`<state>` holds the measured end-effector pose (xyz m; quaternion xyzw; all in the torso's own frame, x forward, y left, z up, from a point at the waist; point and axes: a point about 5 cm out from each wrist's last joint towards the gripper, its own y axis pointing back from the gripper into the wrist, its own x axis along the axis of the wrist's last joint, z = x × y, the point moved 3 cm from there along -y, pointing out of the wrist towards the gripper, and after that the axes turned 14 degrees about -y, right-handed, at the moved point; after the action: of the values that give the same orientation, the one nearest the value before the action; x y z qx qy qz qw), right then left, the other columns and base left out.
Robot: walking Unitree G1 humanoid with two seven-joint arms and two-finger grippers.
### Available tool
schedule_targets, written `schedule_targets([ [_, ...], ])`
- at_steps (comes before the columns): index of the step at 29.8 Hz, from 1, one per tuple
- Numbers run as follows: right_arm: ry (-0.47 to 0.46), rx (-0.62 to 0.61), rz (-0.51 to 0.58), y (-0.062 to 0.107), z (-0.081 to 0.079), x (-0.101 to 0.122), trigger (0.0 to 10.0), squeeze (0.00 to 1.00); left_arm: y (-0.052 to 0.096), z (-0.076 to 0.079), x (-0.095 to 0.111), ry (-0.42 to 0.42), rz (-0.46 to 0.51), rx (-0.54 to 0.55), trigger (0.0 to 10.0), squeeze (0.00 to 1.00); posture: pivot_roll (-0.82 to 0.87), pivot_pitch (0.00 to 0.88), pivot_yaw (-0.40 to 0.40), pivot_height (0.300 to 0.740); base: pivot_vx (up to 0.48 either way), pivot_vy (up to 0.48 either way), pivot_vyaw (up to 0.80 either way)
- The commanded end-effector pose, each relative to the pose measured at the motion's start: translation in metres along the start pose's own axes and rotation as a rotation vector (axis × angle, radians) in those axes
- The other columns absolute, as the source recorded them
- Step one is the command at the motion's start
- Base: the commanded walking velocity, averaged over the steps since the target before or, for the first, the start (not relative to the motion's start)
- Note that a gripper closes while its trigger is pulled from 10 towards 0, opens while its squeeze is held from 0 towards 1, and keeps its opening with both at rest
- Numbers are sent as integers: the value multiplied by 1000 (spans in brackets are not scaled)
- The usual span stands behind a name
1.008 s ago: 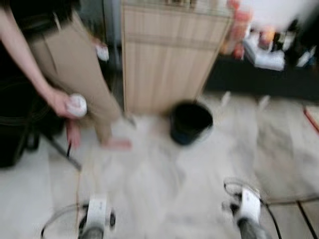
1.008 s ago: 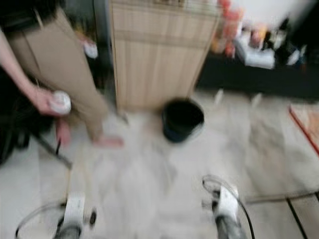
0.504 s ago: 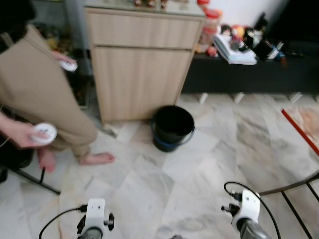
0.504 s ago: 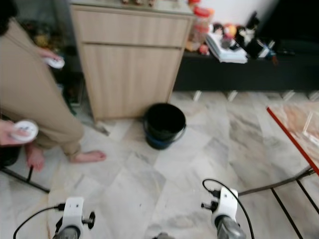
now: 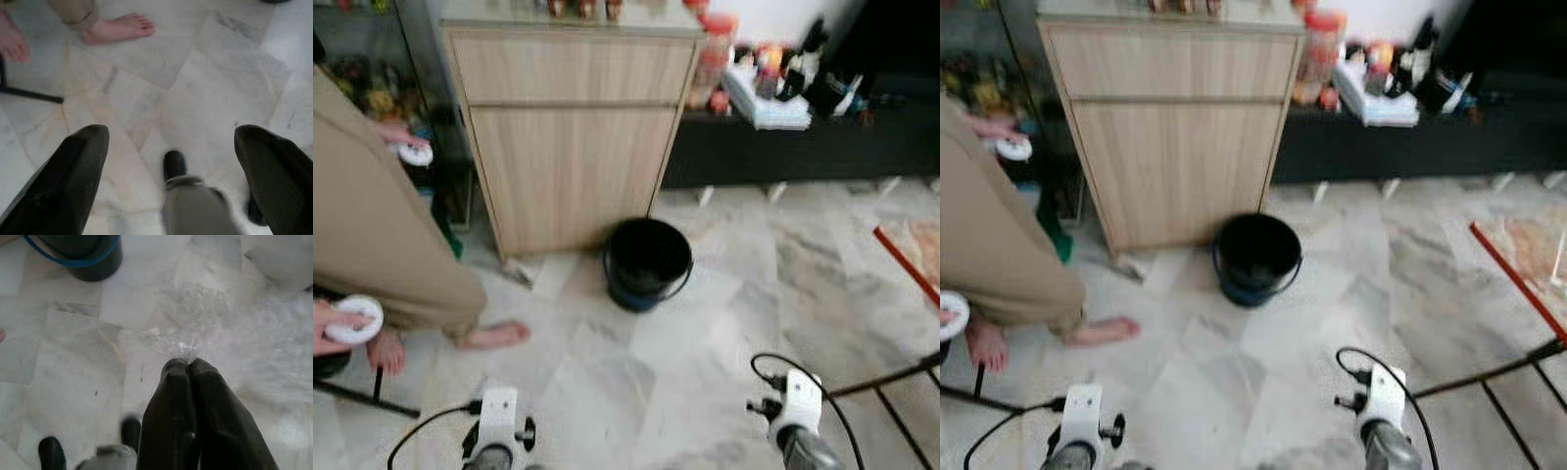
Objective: Picking trash to rubbish bin
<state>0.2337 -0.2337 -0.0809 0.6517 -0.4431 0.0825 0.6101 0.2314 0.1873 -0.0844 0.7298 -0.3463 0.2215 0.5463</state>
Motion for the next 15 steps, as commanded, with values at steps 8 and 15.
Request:
schedule_targets([
  [8,-31,-58,23,2,16,5,10000,0,4,11,-9,10,-31,-32,10000,0,6,200,-170,740,328,0,200],
  [15,-53,-35,23,1,10,6,10000,0,4,12,-10,16,-35,-29,10000,0,11,209,-173,740,327,0,-114],
])
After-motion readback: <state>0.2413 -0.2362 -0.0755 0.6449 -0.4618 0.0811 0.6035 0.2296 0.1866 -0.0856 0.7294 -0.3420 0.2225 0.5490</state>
